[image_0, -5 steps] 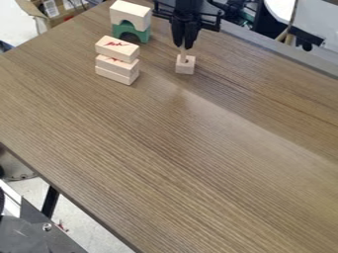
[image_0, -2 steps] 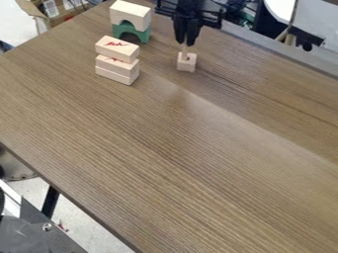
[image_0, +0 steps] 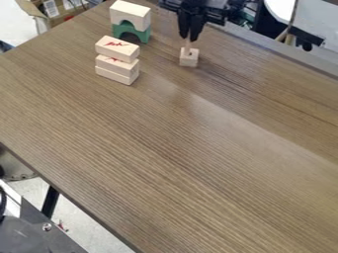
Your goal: Put the stick from the right and insert in the hole
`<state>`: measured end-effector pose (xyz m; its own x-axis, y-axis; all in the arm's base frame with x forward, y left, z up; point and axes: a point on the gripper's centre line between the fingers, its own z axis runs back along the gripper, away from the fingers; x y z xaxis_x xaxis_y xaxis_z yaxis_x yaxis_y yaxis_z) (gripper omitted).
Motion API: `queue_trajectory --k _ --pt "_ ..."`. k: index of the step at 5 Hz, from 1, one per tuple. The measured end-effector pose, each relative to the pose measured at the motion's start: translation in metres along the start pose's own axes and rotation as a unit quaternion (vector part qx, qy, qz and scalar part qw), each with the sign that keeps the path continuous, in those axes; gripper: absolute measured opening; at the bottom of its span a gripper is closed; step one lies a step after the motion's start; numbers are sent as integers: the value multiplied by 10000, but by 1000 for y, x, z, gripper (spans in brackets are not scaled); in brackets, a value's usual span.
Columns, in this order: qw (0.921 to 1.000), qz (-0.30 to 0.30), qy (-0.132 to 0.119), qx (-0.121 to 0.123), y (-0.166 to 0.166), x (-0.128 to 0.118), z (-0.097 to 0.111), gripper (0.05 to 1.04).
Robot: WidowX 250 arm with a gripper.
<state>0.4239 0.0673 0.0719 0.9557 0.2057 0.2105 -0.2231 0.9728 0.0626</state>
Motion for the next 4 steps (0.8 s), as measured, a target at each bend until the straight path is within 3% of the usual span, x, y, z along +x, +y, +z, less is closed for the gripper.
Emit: queue_trajectory --k 2,3,4 --pt "9999 -154 60 43 -10 6 0 108" --pt "9991 -289 219 235 -14 8 -1 108" --pt "9944 -486 694 626 -19 8 -5 108"
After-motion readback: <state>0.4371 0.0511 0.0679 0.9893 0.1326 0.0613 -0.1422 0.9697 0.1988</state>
